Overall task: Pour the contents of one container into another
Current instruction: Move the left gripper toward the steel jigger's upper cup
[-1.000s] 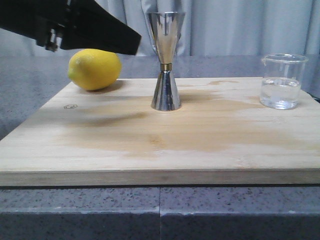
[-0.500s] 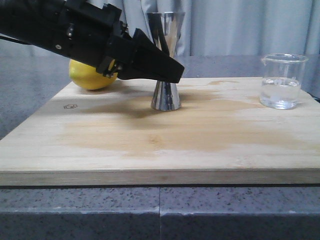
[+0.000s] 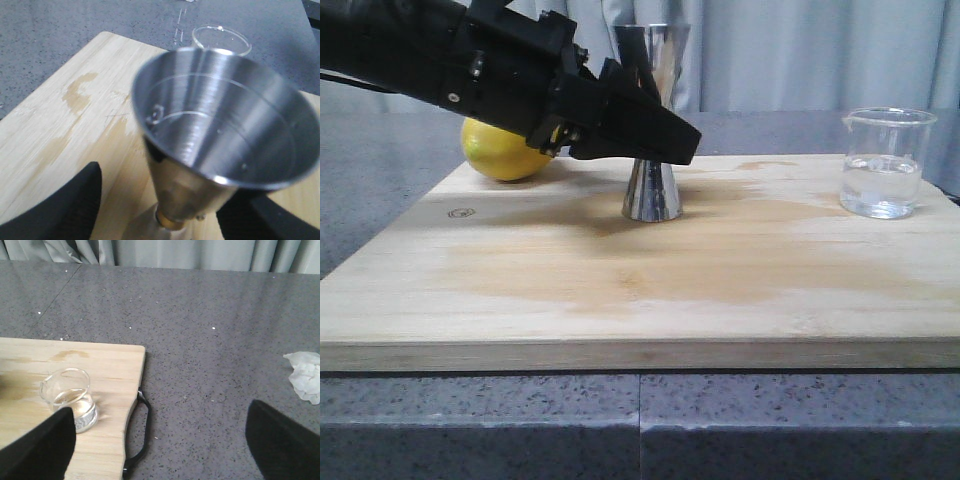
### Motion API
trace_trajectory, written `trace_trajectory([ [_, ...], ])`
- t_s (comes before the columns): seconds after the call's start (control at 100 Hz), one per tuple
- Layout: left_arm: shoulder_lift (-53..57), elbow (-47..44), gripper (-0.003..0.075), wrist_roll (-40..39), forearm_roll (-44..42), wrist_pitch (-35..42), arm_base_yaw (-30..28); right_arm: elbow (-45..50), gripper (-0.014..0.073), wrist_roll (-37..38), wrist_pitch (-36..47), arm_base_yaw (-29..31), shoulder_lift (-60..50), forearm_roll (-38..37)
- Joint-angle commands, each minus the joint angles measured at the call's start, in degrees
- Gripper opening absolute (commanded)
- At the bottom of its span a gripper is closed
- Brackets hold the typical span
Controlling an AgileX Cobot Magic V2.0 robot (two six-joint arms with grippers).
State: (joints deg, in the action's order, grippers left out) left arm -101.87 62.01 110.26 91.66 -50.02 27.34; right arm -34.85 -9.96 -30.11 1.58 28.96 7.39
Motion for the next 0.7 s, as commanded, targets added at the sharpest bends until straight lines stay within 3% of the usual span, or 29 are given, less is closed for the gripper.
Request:
trace_trajectory([
  [0.0, 2.1, 1.7, 0.0441, 0.1, 2.9, -2.7, 0.6, -2.1, 0.0626, -0.5, 4.7, 0.1, 0.7, 0.0],
  [0.69, 0.9, -0.8, 0.0441, 10.8, 11.0, -8.8, 0.6, -2.1, 0.0626, -0.5, 4.9, 0.1, 0.7, 0.0],
])
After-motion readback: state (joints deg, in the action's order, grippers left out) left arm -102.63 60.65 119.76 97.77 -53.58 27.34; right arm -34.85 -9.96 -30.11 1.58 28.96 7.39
